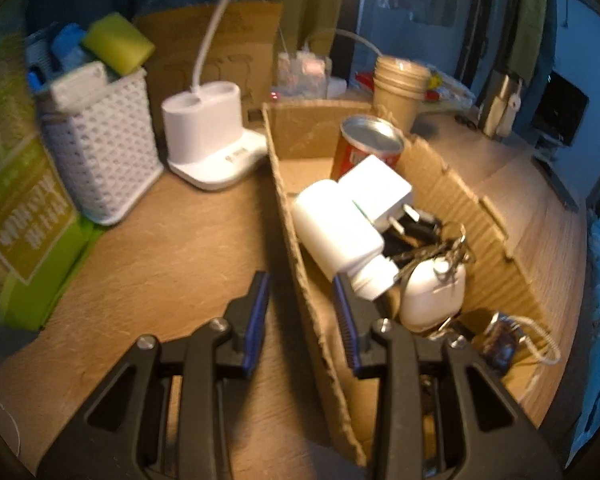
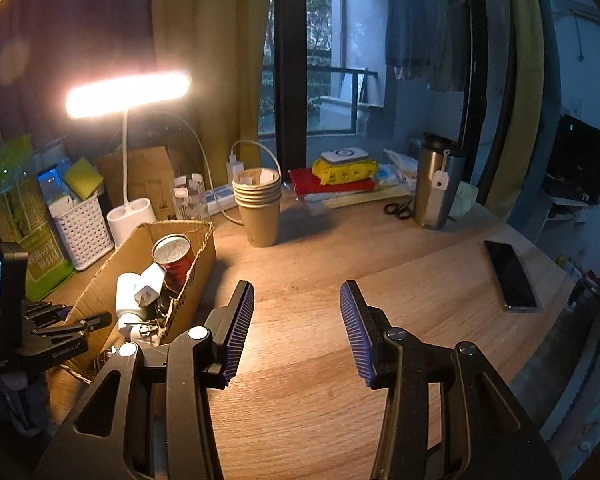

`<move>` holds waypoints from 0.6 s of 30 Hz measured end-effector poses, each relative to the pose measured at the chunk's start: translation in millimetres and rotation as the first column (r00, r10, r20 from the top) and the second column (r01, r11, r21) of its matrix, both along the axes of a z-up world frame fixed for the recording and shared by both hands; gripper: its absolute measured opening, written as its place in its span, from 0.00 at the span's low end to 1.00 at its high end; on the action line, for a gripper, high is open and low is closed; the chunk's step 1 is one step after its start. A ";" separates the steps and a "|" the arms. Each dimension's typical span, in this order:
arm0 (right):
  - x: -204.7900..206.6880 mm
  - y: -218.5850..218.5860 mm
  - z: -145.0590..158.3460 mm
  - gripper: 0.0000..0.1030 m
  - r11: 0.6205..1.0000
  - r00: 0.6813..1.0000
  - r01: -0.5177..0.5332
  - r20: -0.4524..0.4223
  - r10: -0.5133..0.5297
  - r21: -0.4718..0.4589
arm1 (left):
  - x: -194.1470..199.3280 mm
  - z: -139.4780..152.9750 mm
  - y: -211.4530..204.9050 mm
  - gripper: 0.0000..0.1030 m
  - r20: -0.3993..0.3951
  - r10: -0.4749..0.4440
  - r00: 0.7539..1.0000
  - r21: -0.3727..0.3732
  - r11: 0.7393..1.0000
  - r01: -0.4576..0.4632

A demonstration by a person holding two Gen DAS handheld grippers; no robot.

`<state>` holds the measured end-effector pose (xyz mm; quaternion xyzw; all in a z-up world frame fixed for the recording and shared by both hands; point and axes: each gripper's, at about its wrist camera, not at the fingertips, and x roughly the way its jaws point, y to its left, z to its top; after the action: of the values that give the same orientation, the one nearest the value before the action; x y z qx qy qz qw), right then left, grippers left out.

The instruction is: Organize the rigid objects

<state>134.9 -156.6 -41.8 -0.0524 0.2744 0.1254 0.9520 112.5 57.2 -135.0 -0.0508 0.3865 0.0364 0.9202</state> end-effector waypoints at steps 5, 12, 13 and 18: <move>-10.7 -3.1 13.3 0.57 1.000 0.999 0.001 0.043 -0.002 0.013 | -15.8 29.2 -7.3 0.34 0.107 0.001 0.994 0.019 1.000 -0.003; -27.8 -5.6 30.6 0.57 1.000 0.995 0.001 0.101 -0.003 0.023 | -36.0 69.8 -23.9 0.34 0.215 -0.025 0.976 0.029 0.999 0.019; -30.6 -6.8 33.2 0.57 1.000 0.994 0.004 0.111 -0.006 0.027 | -40.0 75.3 -26.2 0.34 0.235 -0.028 0.972 0.035 0.999 0.021; -44.9 -9.4 46.1 0.57 0.999 0.987 0.011 0.158 -0.016 0.031 | -54.7 98.1 -35.8 0.65 0.326 -0.053 0.944 0.041 0.998 0.043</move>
<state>90.0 -166.0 4.3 -0.0461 0.1965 0.1185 0.9722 57.8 21.4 -36.9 -0.0315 0.2292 0.0115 0.9728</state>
